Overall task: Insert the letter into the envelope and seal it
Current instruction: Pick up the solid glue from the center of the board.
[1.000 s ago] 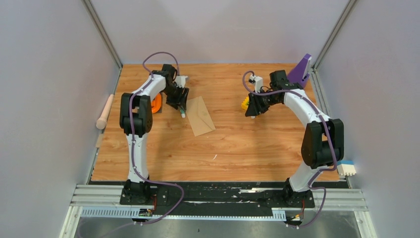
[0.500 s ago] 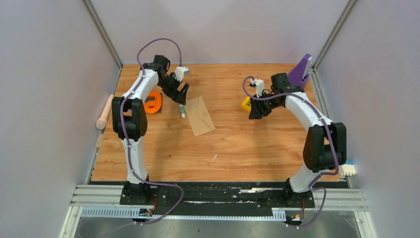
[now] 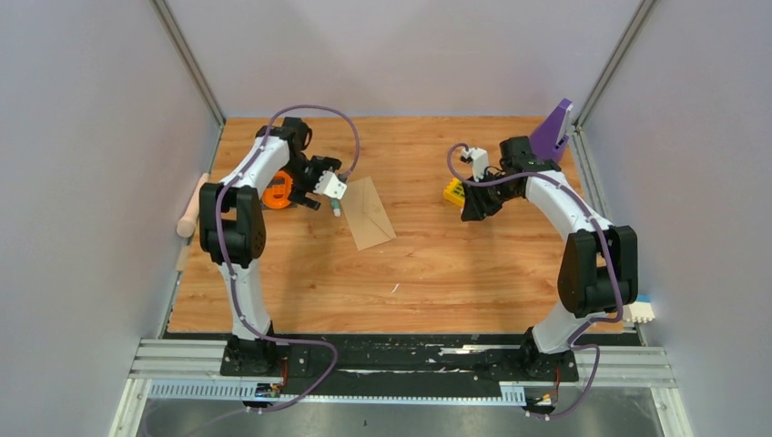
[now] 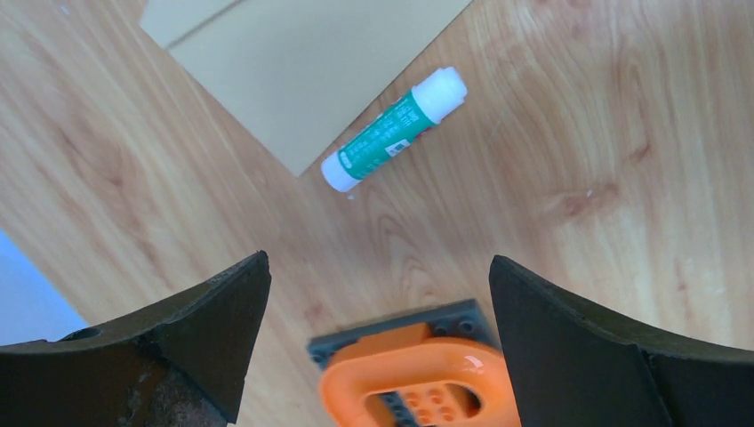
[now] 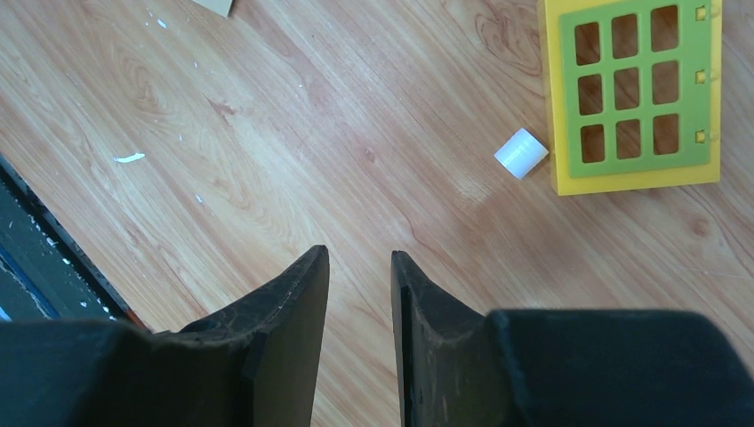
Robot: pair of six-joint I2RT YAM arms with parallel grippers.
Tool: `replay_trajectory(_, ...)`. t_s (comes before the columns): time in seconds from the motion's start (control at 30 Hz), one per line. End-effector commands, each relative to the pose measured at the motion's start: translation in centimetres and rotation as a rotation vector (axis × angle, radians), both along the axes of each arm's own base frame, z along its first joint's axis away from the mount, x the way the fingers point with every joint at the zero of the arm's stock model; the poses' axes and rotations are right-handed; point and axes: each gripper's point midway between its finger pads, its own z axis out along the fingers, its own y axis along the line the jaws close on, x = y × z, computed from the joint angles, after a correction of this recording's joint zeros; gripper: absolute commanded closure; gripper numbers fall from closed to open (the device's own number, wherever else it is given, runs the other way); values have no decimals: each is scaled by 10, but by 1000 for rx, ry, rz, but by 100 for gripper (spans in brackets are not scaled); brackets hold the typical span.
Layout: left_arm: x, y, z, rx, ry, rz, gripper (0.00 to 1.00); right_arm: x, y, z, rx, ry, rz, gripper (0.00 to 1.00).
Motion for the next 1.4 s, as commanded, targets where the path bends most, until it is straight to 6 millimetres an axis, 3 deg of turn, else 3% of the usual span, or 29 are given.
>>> replay_trajectory(0.0,6,-17,26,-3,-105,-339,0,3,-2,3,-2,-34,12,67)
replay_trajectory(0.33,-6,-31,-20,125,-64,-498,9,2,-3,5,5,-42,18,67)
replay_trajectory(0.6,-4,-36,-42,173,-54,-514,24,0,-2,6,18,-42,24,68)
replay_trajectory(0.9,2,-33,-62,240,-66,-494,30,-1,0,10,37,-43,29,68)
replay_trajectory(1.1,3,-32,-72,263,-50,-469,45,-1,-1,10,36,-40,27,68)
replay_trajectory(1.33,-9,-26,-73,284,-7,-430,63,3,-18,-8,-55,-16,-17,70)
replay_trajectory(1.37,-12,-25,-71,286,1,-419,71,4,-20,-12,-68,-9,-24,70)
